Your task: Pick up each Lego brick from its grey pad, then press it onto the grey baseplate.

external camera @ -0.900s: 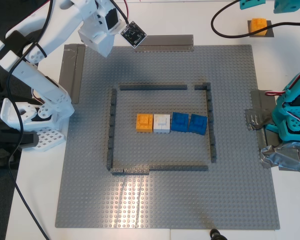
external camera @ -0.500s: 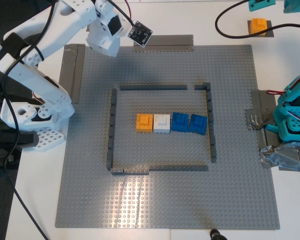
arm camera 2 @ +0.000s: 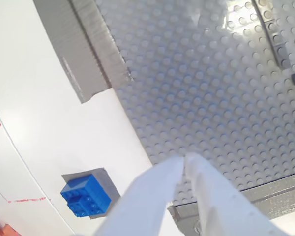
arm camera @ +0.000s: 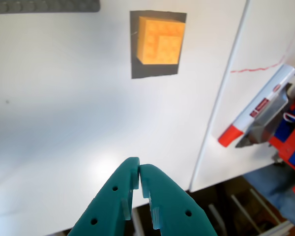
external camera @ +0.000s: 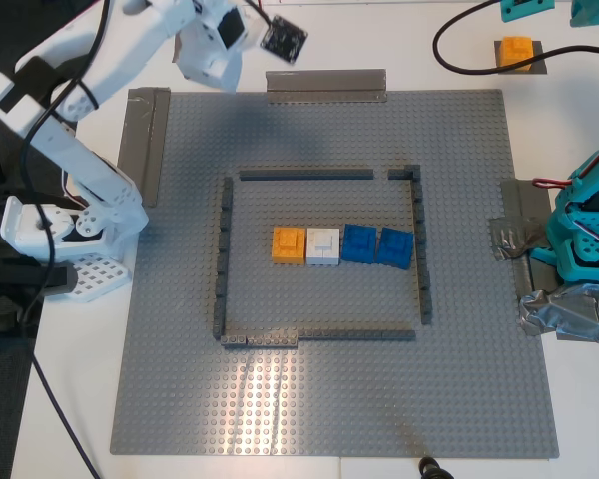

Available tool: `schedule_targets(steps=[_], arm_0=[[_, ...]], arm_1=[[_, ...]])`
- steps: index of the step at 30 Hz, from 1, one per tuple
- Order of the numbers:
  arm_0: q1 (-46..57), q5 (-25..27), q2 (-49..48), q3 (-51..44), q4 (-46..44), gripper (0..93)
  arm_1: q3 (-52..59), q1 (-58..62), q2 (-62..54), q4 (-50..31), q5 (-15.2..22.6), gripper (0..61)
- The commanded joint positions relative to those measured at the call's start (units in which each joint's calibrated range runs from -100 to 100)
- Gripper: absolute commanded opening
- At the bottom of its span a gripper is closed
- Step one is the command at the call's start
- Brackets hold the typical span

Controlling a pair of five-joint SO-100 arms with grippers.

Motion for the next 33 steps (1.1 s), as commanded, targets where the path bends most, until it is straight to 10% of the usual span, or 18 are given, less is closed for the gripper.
schedule_targets(steps=[1, 19, 33], arm_0=[[0.8, 0.14, -2.64, -1.71, 0.32, 0.0], [-2.17, 1.75, 0.36, -6.05, -7.0, 0.0], [-3.55, 2.04, 11.61, -6.5, -14.97, 8.1]], arm_1=[[-9.46, -3.26, 1.7, 0.99, 0.19, 0.1], [-23.27, -19.8, 15.0, -5.43, -2.44, 0.9], [-27.7, -23.71, 23.16, -7.47, 1.17, 23.9]])
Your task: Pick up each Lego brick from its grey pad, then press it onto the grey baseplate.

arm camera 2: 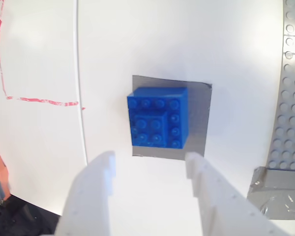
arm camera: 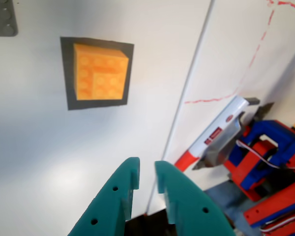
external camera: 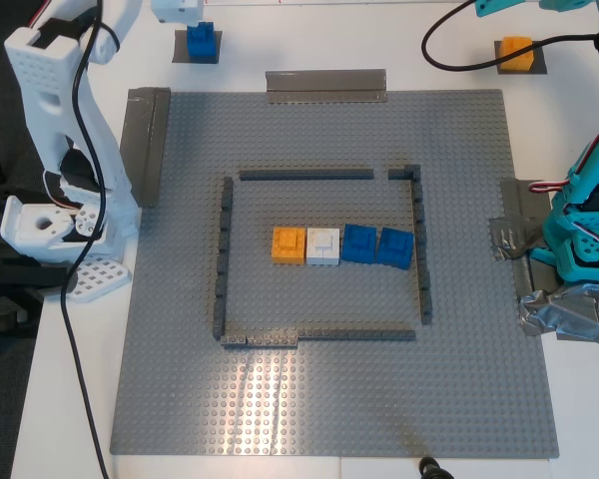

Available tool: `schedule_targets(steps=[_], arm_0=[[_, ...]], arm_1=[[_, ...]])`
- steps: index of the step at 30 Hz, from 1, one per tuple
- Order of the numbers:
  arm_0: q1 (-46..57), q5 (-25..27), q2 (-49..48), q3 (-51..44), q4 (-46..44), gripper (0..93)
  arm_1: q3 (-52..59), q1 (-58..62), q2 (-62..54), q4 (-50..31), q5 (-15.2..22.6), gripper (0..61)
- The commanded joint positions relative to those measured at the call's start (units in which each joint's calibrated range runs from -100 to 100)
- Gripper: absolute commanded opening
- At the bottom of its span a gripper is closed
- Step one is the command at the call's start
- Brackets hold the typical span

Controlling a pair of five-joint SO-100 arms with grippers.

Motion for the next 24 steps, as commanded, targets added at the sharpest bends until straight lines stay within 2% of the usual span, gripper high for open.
schedule_targets(steps=[1, 7, 16, 19, 24], arm_0=[[0.01, -0.14, 0.2, -2.6, -0.03, 8.5], [-1.23, -0.23, 0.46, -2.69, 1.19, 10.1], [-0.65, -0.23, 3.12, -3.32, 1.19, 25.2], [-0.65, -0.72, 6.38, -7.21, 3.95, 25.4], [-1.16, -4.19, 12.05, -19.85, 15.67, 25.4]], arm_1=[[-4.78, -0.79, 0.88, 0.09, 1.12, 24.4], [-7.13, -0.79, 4.82, -1.62, 1.85, 23.9], [-10.47, -0.57, 9.03, -2.75, 1.95, 23.1], [-11.01, -0.57, 9.63, -3.49, 2.05, 22.9], [-11.01, -0.5, 10.57, -4.22, 1.85, 22.5]])
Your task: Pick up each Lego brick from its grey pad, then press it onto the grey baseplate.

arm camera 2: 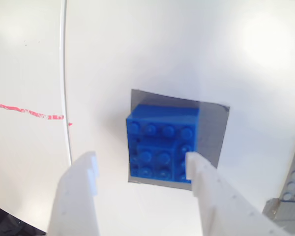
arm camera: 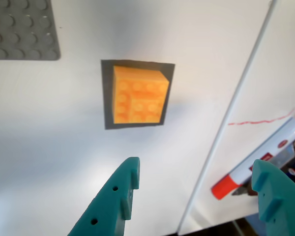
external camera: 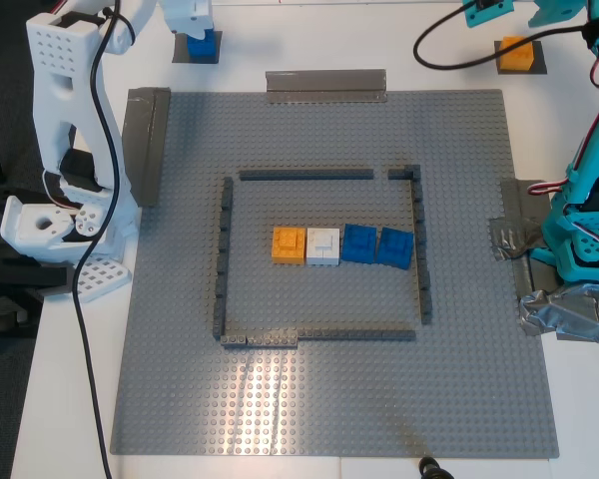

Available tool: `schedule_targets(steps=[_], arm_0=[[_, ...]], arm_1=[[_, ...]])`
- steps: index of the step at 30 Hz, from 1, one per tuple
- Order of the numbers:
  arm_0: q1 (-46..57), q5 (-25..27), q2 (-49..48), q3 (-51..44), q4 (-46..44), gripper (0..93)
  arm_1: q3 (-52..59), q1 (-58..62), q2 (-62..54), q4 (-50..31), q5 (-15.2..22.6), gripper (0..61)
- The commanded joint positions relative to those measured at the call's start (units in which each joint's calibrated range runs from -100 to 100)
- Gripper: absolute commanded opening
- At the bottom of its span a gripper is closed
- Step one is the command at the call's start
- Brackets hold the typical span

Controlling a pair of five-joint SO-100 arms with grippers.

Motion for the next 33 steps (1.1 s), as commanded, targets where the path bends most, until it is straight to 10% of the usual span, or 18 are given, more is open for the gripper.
schedule_targets(steps=[1, 33], arm_0=[[-0.34, -2.12, 2.16, -12.18, 8.95, 25.4], [-0.05, -3.15, 12.04, -15.34, 7.32, 22.0]], arm_1=[[-4.33, 0.12, -1.0, -1.33, -0.05, 22.5], [-3.97, -1.98, -0.4, 1.11, 1.61, 14.2]])
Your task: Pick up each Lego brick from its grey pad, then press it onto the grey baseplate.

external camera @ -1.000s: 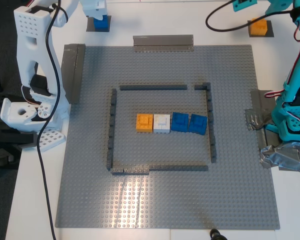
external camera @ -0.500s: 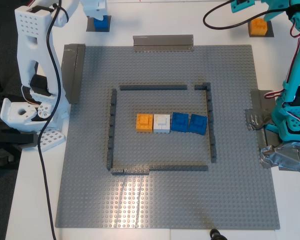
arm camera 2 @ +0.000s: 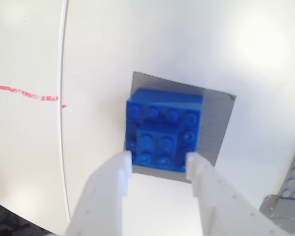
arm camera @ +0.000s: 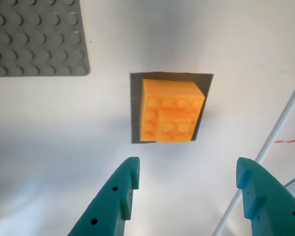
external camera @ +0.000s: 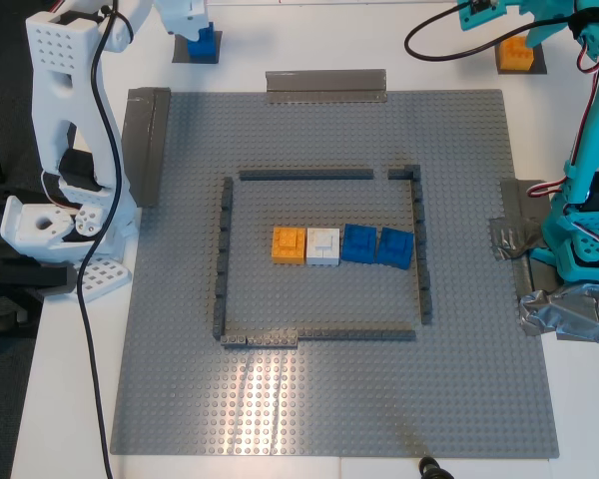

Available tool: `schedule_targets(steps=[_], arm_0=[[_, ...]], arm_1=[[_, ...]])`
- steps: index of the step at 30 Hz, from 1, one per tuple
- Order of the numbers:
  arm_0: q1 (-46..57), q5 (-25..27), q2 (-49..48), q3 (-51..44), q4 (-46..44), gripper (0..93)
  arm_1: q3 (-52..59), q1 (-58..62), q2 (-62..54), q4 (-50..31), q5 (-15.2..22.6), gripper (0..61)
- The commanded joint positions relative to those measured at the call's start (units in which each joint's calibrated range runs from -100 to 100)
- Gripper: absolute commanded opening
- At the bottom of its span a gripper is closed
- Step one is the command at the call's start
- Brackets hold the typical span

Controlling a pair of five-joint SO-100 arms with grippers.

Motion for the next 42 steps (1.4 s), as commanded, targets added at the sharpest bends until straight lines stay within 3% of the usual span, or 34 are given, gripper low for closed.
schedule_targets(steps=[1, 9, 42], arm_0=[[0.1, -0.07, 1.57, -2.83, -2.14, 22.0], [0.32, 0.22, 3.11, -2.56, -2.47, 22.0], [1.04, 0.27, 6.12, -3.1, -4.59, 21.3]], arm_1=[[-3.12, 0.13, -1.52, 0.87, 0.09, 14.3], [-3.12, 1.43, -2.21, 0.55, -0.35, 17.1], [-3.03, 0.85, -1.95, -1.57, 0.0, 14.1]])
